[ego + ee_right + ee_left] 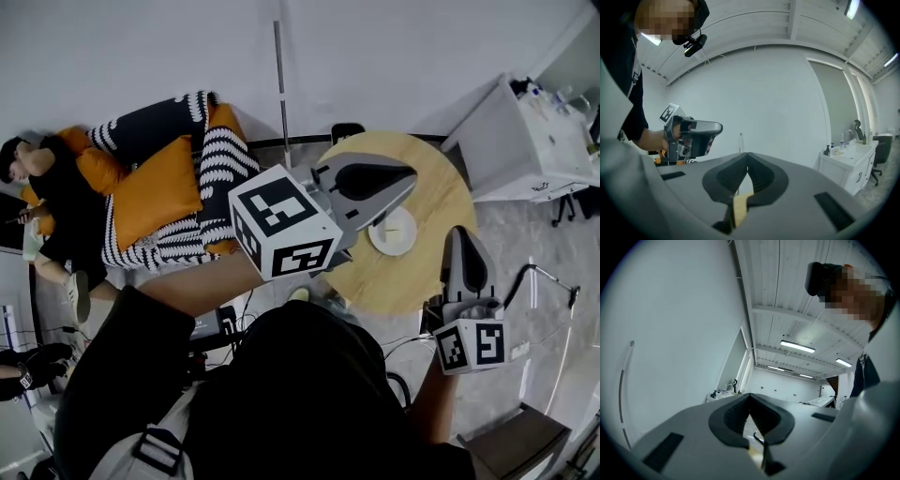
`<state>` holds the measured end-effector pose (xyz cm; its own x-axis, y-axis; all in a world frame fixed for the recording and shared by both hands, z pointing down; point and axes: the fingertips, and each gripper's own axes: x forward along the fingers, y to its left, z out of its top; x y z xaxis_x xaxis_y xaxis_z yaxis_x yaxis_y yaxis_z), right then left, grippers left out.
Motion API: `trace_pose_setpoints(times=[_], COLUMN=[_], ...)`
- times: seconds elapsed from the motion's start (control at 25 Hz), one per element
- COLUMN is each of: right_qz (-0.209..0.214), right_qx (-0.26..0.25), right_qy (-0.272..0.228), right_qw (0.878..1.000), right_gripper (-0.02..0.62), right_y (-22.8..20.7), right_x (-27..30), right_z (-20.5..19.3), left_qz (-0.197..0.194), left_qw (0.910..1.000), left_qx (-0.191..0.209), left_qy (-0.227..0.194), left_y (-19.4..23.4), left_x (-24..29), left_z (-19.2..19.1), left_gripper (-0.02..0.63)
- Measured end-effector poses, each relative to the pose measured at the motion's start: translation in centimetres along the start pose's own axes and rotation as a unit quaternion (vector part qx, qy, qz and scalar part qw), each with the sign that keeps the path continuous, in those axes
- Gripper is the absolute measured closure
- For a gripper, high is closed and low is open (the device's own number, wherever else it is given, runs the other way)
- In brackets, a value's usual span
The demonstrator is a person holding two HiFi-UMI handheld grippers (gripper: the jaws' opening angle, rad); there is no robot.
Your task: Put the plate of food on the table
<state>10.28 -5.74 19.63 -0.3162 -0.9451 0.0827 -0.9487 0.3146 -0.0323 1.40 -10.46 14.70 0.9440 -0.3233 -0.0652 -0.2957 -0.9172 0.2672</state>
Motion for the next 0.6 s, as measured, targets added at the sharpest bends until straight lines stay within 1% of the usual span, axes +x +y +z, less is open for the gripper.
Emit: trace_pose_setpoints(times=[0.28, 0.6], right_qz=[-0.003, -0.015], right_qx=[0.003, 0.001], right_qy=[-0.002, -0.009], right_qw=[1.000, 1.000], right_gripper=[0.586, 0.586], right_y=[0.4, 0.1], right_x=[-0.4, -1.1], right_z=[0.1, -0.1], left_qz=[-0.005, -0.014], left_qw=[1.0000, 0.9998], left_qx=[-0.008, -0.013], left_qy=[0.001, -0.001], left_y=[-0.6, -1.4], left_x=[-0.3, 0.3], left_z=[0.0, -0.4], left_gripper=[0.601, 0.601])
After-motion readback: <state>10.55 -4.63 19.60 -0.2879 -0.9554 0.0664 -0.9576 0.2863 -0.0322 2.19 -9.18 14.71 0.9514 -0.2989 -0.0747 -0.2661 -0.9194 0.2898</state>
